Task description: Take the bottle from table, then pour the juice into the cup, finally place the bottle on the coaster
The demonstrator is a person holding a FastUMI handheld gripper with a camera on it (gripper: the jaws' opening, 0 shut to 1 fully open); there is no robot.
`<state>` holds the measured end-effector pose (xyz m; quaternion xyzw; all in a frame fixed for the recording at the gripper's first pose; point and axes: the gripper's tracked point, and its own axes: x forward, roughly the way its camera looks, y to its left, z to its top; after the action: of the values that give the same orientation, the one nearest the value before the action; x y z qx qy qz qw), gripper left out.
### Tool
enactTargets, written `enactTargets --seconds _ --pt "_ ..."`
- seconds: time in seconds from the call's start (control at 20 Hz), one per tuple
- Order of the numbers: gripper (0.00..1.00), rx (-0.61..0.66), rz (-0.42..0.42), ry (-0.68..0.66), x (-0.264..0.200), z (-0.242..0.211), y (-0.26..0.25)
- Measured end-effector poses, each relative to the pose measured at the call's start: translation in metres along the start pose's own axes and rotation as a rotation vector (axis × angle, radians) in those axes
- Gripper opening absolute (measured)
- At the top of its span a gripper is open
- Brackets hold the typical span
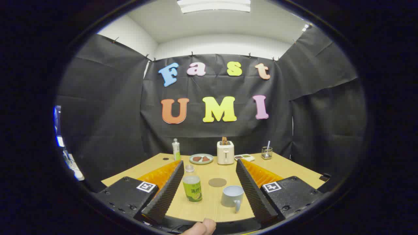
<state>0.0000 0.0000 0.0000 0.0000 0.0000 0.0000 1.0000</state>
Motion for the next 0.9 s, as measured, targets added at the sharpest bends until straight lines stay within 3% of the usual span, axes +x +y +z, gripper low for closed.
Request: enactTargets --seconds 0.9 --pt "1.00 -0.020 -0.015 0.057 0.019 -0.037 0.022"
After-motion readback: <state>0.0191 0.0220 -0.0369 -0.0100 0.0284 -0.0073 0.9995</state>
